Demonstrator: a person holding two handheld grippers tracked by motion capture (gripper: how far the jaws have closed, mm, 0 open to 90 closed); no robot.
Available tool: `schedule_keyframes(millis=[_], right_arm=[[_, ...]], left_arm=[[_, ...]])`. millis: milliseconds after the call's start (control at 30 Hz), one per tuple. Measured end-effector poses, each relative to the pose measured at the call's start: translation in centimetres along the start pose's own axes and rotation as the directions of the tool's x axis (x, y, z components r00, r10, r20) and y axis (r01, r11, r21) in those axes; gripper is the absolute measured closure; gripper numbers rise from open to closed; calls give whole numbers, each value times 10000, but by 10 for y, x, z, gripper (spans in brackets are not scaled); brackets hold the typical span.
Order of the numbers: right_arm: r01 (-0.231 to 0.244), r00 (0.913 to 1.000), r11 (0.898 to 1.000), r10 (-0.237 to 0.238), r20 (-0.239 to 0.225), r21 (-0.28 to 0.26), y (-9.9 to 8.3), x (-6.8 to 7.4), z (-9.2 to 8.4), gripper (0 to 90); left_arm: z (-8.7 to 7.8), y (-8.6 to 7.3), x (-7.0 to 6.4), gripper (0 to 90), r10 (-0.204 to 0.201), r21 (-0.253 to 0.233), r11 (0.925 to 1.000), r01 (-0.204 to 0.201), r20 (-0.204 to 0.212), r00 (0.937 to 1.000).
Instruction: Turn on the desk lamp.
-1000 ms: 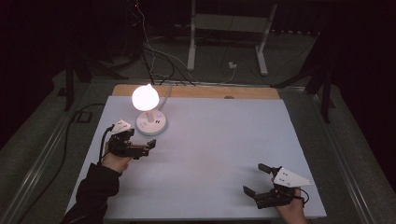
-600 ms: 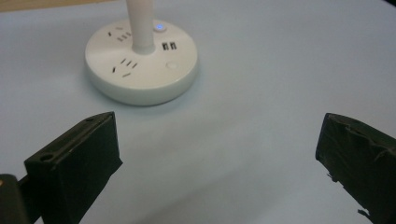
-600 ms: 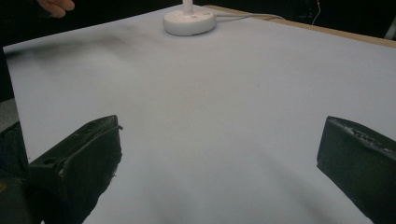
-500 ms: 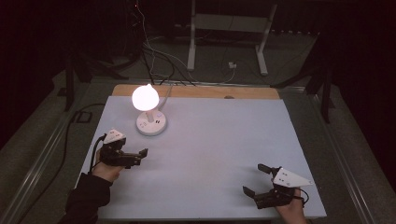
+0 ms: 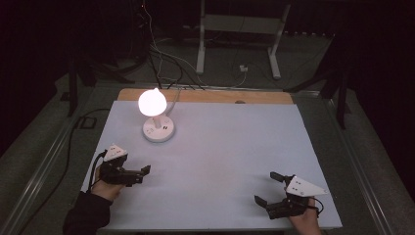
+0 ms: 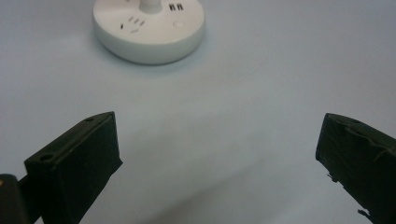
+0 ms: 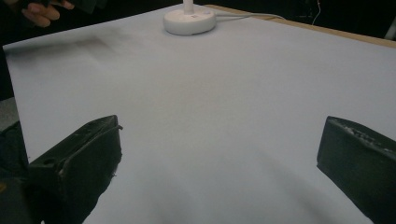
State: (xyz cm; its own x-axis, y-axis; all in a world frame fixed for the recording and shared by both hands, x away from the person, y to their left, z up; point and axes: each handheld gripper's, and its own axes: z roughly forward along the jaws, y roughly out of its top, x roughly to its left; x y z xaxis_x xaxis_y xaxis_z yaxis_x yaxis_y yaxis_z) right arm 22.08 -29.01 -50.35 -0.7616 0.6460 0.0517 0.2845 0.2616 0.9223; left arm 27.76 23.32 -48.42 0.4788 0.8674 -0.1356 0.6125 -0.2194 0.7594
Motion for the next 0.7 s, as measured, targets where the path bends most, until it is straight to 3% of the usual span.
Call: schedule_keyframes(millis=[400,467,700], right_arm=[[-35,10000,10000,35,-13,79,-1,0,1,0],[-24,10000,9999,24,-13,129,-1,0,1,0],[-30,10000,9999,31,-46,115,-1,0,2,0]], left_arm=[[-7,-28,-4,4,-144,165,9998,143,9,9999],[-6,-32,-5,4,49,388,9992,-49,9,10000],[-1,-40,-6,4,223,390,9990,-223,9,9998]])
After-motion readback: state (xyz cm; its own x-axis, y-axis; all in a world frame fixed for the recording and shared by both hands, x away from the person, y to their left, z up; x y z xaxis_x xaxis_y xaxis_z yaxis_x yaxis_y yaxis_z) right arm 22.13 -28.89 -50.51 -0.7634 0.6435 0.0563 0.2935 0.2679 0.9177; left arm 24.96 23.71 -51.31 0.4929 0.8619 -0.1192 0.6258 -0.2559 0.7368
